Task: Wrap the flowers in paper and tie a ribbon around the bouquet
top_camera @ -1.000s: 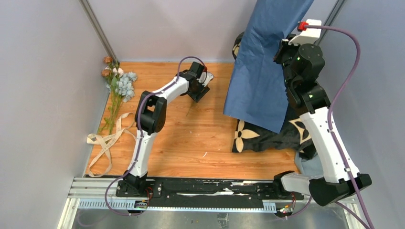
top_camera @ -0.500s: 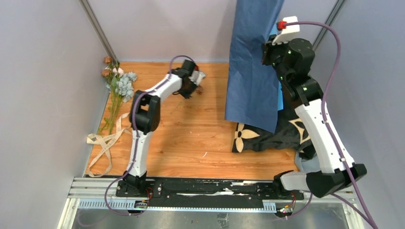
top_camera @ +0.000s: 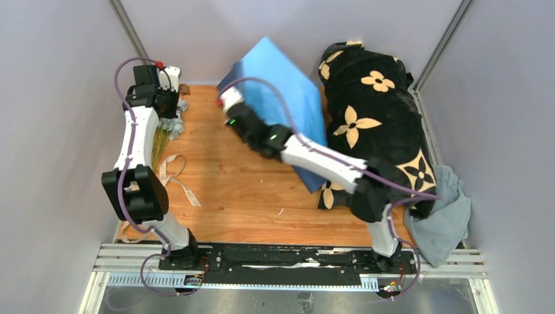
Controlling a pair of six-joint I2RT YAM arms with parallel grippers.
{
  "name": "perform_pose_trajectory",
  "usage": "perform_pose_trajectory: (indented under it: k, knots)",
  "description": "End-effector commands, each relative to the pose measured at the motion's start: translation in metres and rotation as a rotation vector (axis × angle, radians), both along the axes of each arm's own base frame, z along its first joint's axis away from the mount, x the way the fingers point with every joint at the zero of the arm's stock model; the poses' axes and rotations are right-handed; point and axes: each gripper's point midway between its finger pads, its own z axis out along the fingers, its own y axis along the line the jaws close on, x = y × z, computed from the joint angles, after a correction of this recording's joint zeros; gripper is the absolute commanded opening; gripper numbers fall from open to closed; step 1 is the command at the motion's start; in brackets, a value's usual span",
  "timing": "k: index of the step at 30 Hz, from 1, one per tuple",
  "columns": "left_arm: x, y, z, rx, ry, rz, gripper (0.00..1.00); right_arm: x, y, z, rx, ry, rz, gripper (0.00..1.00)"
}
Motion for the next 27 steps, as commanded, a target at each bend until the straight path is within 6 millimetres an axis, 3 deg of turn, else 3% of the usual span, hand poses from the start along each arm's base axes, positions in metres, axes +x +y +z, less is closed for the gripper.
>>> perform_pose_trajectory:
  k: [1, 2, 3, 6, 8, 9, 11, 12, 13, 14, 16, 17, 18, 19, 21, 23, 25, 27]
  knots:
    - [-0.015, 0.028, -0.071, -0.044, 0.184, 0.045, 0.00, -0.050, 0.076, -0.059, -0.153, -0.003, 0.064, 0.00]
    - [-0.014, 0.038, -0.075, -0.036, 0.195, 0.070, 0.00, -0.057, 0.091, -0.072, -0.163, 0.001, 0.086, 0.00]
    - [-0.013, 0.047, -0.078, -0.022, 0.203, 0.091, 0.00, -0.065, 0.105, -0.087, -0.170, 0.019, 0.116, 0.06]
    - [-0.008, 0.070, -0.083, 0.023, 0.219, 0.139, 0.00, -0.104, 0.148, -0.122, -0.171, 0.122, 0.301, 0.48]
    - [-0.005, 0.081, -0.083, 0.057, 0.219, 0.161, 0.00, -0.151, 0.176, -0.133, -0.218, 0.155, 0.553, 0.74]
    - [-0.003, 0.085, -0.083, 0.074, 0.218, 0.171, 0.00, -0.186, 0.186, -0.134, -0.240, 0.178, 0.739, 0.81]
    - [-0.002, 0.092, -0.081, 0.108, 0.217, 0.185, 0.00, -0.255, 0.180, -0.122, -0.282, 0.234, 1.115, 0.83]
    - [-0.002, 0.095, -0.079, 0.127, 0.214, 0.196, 0.00, -0.282, 0.164, -0.103, -0.268, 0.265, 1.248, 0.83]
    - [-0.003, 0.097, -0.077, 0.138, 0.210, 0.202, 0.00, -0.300, 0.147, -0.084, -0.244, 0.292, 1.334, 0.83]
    - [-0.004, 0.097, -0.075, 0.142, 0.206, 0.201, 0.00, -0.302, 0.135, -0.055, -0.205, 0.264, 1.347, 0.84]
    - [-0.008, 0.092, -0.072, 0.132, 0.199, 0.188, 0.00, -0.289, 0.102, -0.022, -0.143, 0.243, 1.309, 0.84]
    - [-0.012, 0.088, -0.069, 0.125, 0.195, 0.174, 0.00, -0.272, 0.086, -0.009, -0.093, 0.253, 1.238, 0.84]
    - [-0.016, 0.082, -0.068, 0.118, 0.202, 0.154, 0.00, -0.241, 0.075, 0.007, -0.026, 0.221, 1.105, 0.86]
    - [-0.022, 0.073, -0.067, 0.106, 0.209, 0.129, 0.00, -0.194, 0.053, 0.012, -0.002, 0.198, 0.932, 0.89]
    - [-0.038, 0.049, -0.068, 0.057, 0.227, 0.055, 0.00, -0.106, 0.000, -0.004, -0.058, 0.155, 0.566, 0.92]
    - [-0.055, 0.026, -0.067, 0.029, 0.230, -0.010, 0.00, -0.031, -0.056, -0.039, -0.151, 0.177, 0.305, 0.93]
    - [-0.077, 0.008, -0.082, 0.024, 0.282, -0.053, 0.00, 0.023, -0.102, -0.075, -0.202, 0.268, 0.126, 0.94]
    - [-0.097, -0.009, -0.095, 0.031, 0.332, -0.102, 0.00, 0.042, -0.141, -0.113, -0.192, 0.479, 0.027, 0.85]
